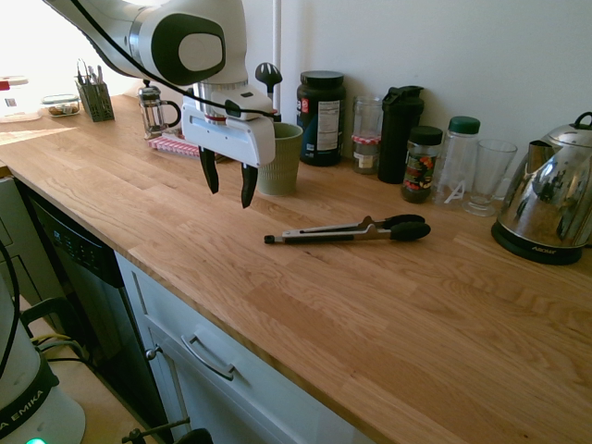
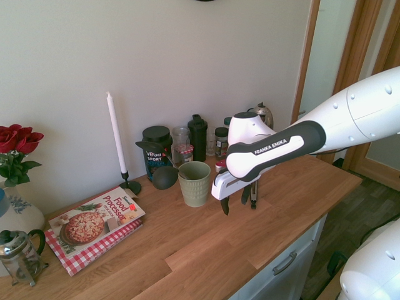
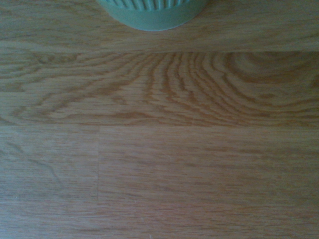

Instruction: Put the tongs back in the holder

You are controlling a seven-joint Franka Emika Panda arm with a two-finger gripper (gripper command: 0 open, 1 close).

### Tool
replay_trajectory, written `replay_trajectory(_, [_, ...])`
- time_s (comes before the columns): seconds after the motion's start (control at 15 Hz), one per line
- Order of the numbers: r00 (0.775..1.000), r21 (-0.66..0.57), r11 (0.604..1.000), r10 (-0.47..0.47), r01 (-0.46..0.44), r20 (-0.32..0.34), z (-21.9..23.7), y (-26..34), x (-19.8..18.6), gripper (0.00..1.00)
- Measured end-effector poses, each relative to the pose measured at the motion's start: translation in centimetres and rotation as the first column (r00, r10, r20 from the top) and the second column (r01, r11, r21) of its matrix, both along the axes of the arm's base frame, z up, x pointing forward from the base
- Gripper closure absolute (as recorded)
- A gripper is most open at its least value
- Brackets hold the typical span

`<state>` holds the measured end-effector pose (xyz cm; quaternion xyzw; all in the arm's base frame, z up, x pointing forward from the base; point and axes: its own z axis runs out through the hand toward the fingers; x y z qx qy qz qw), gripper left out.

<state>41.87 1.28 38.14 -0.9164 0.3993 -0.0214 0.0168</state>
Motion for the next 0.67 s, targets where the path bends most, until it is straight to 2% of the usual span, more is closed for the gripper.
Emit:
replay_trajectory(0.13, [1.000,0.001,1.000,-0.002,0.002,-0.001,-0.2,0.0,0.1,0.00])
replay_trajectory(0.2, [1.000,0.002,1.000,-0.011,0.011,0.020,0.3,-0.2,0.6,0.00])
replay_trajectory(0.33, [0.990,0.012,0.993,-0.122,0.122,0.077,2.8,-1.1,2.2,0.00])
replay_trajectory(0.47, [0.960,0.001,0.969,-0.246,0.248,0.132,5.9,-3.5,4.4,0.00])
replay_trajectory(0.67, [0.892,0.003,0.901,-0.429,0.433,0.145,7.3,-9.4,6.9,0.00])
